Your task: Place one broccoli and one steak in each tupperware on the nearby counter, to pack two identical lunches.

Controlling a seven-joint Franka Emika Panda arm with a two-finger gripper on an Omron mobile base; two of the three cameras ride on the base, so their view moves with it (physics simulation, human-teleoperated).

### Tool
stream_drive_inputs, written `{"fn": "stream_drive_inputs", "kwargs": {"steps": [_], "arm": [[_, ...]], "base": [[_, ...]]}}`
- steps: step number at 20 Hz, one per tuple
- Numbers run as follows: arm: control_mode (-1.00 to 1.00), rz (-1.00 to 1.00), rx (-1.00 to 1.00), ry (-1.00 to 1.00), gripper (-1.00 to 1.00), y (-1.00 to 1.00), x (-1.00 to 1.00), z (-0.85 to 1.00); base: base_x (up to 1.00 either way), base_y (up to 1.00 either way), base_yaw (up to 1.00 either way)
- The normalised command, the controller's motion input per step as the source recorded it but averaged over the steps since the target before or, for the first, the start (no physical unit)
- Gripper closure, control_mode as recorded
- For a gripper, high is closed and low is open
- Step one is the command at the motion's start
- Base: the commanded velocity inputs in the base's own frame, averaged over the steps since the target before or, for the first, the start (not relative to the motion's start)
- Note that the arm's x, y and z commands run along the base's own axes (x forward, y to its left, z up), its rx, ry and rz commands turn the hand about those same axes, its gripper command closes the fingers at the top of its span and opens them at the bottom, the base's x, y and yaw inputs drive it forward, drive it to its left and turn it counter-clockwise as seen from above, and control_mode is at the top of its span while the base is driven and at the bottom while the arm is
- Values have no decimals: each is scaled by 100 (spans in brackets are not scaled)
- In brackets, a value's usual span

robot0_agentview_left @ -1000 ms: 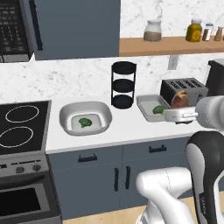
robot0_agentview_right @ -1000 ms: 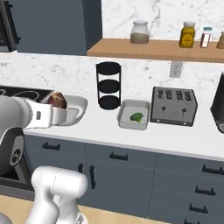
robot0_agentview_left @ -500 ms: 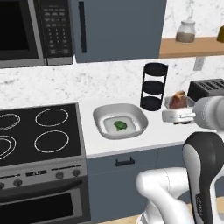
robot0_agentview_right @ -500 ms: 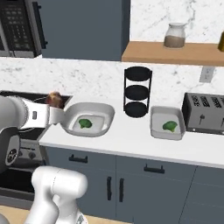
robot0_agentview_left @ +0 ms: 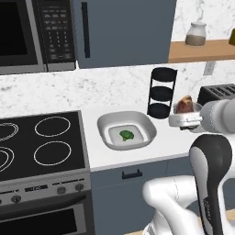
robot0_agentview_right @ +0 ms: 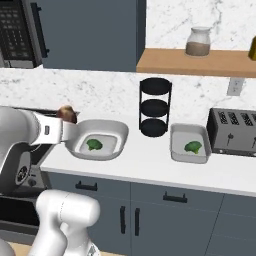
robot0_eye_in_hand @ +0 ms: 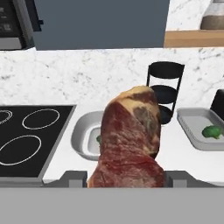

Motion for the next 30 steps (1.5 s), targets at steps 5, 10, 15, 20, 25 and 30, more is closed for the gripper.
{"fn": "stream_drive_inputs", "kwargs": {"steps": [5,10,15,20,25,30], "arm": [[-100,1,0,2,100,6,54,-47],[-100,4,0,0,100,17,45,-57],[-100,5,0,-7,100,12,23,-66],[-100,7,0,-10,100,13,49,-49],[-100,4,0,-7,100,19,42,-42],[-100,2,-3,-3,100,16,45,-32]], "base": [[0,0,0],[0,0,0],[0,0,0],[0,0,0],[0,0,0],[0,0,0]]}}
